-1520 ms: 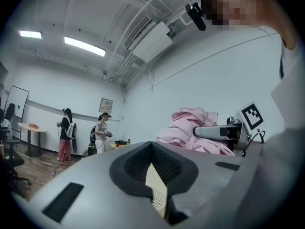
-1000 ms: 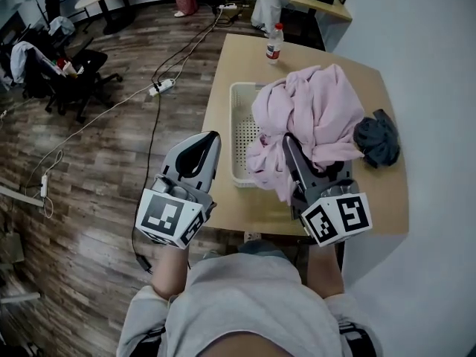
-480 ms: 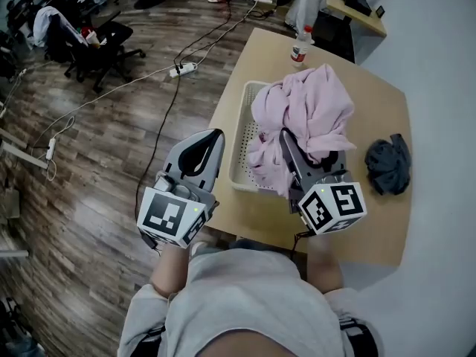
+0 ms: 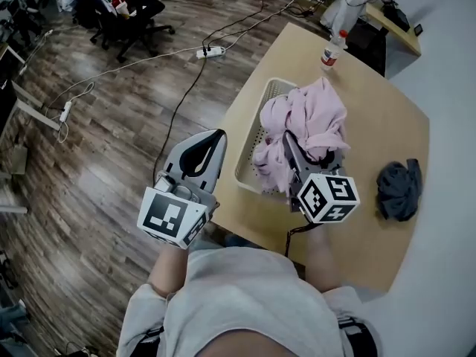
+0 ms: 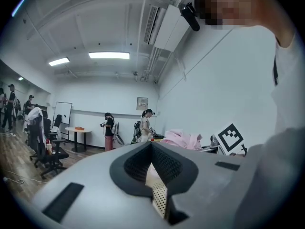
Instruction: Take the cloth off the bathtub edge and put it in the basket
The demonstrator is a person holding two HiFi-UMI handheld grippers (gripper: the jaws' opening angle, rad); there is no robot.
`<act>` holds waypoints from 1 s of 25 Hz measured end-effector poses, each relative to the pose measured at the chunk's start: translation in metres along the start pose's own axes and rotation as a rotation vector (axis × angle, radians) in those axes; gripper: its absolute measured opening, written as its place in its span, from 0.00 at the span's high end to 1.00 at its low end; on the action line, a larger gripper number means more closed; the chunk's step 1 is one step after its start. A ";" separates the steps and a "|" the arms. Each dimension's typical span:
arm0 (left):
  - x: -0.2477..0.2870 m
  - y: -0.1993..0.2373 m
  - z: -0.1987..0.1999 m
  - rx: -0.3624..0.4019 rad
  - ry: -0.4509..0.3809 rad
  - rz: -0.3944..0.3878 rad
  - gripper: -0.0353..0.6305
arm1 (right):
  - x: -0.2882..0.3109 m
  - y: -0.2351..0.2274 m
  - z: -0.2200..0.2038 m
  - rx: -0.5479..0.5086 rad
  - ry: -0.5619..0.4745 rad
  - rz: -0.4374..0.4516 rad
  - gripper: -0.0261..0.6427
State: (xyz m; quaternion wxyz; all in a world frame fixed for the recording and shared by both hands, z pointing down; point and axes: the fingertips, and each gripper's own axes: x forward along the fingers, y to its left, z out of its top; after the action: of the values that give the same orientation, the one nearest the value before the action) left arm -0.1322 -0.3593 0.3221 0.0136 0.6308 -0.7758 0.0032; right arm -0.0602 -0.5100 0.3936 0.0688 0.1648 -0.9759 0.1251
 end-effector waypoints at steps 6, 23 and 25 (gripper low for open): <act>0.004 0.005 -0.010 -0.010 0.029 0.050 0.95 | 0.028 -0.018 -0.042 0.053 0.131 0.008 0.48; 0.003 0.024 -0.037 -0.036 0.115 0.126 0.95 | 0.067 -0.045 -0.146 0.133 0.487 -0.029 0.47; 0.003 0.025 -0.039 -0.038 0.121 0.130 0.95 | 0.069 -0.048 -0.151 0.144 0.509 -0.036 0.47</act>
State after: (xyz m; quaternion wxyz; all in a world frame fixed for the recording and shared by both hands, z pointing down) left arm -0.1567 -0.3562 0.3611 0.0721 0.5773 -0.8129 0.0275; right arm -0.0946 -0.5342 0.5610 0.3023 0.1500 -0.9128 0.2302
